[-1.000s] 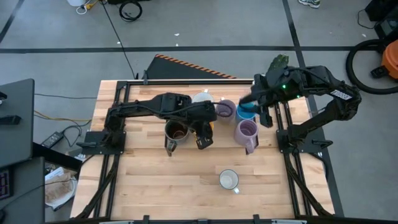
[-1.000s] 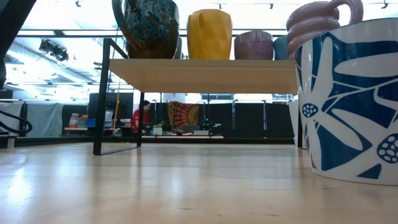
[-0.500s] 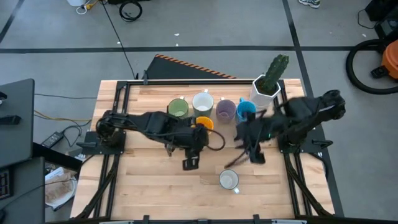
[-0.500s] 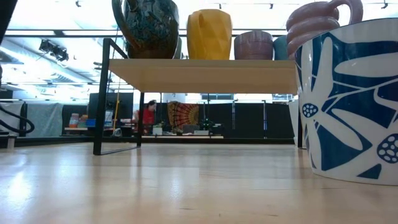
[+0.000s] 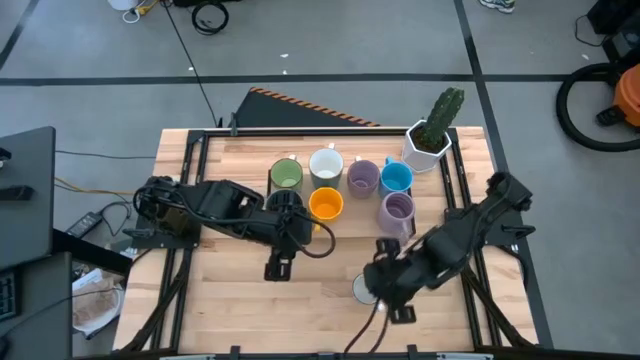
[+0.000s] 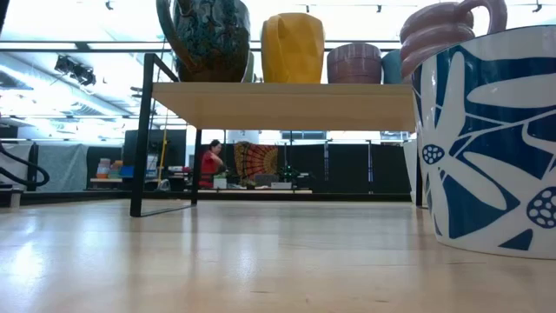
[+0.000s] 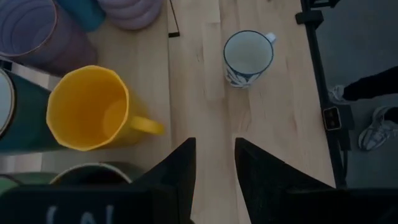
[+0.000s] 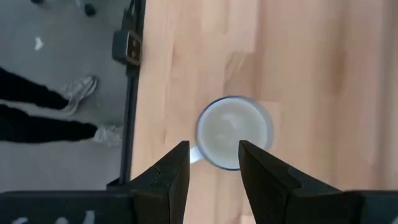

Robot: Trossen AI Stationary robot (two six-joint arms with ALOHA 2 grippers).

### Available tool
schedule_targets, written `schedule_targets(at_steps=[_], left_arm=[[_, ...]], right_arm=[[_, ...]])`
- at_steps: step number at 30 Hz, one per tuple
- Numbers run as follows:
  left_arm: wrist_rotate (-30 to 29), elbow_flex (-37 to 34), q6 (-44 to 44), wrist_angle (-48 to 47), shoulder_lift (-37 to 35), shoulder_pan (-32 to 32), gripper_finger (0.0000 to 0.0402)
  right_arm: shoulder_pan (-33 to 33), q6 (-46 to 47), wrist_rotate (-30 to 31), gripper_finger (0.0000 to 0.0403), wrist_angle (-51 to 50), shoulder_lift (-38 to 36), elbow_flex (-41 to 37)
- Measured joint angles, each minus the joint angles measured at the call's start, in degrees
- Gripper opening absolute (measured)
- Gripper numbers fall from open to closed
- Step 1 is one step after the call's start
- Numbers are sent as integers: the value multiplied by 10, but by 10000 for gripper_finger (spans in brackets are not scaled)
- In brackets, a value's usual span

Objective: Place coffee mugs
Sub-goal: Put the white blue mug on the shelf

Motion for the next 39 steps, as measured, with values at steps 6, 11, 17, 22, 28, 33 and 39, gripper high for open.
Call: schedule_targets(at_steps=[6, 11, 17, 22, 28, 33, 39], left_arm=[[-7, 0, 0, -15, -21, 2, 117], [-10, 0, -13, -25, -39, 5, 117], [-27, 0, -30, -33, -63, 8, 117], [-30, 0, -45, -33, -85, 9, 117], [-40, 0, -54, -37, -95, 4, 117], [-39, 0, -62, -54, -96, 3, 117], [-37, 0, -61, -69, -102, 3, 117]], right_arm=[[1, 25, -28, 145, 19, 66, 0], [1, 66, -44, 162, 40, 104, 0], [1, 112, -38, 206, 39, 143, 0], [-9, 130, -34, 225, 30, 177, 0], [-21, 128, -57, 206, 32, 215, 0], [-29, 126, -81, 151, 33, 231, 0], [-37, 126, -87, 72, 24, 213, 0]])
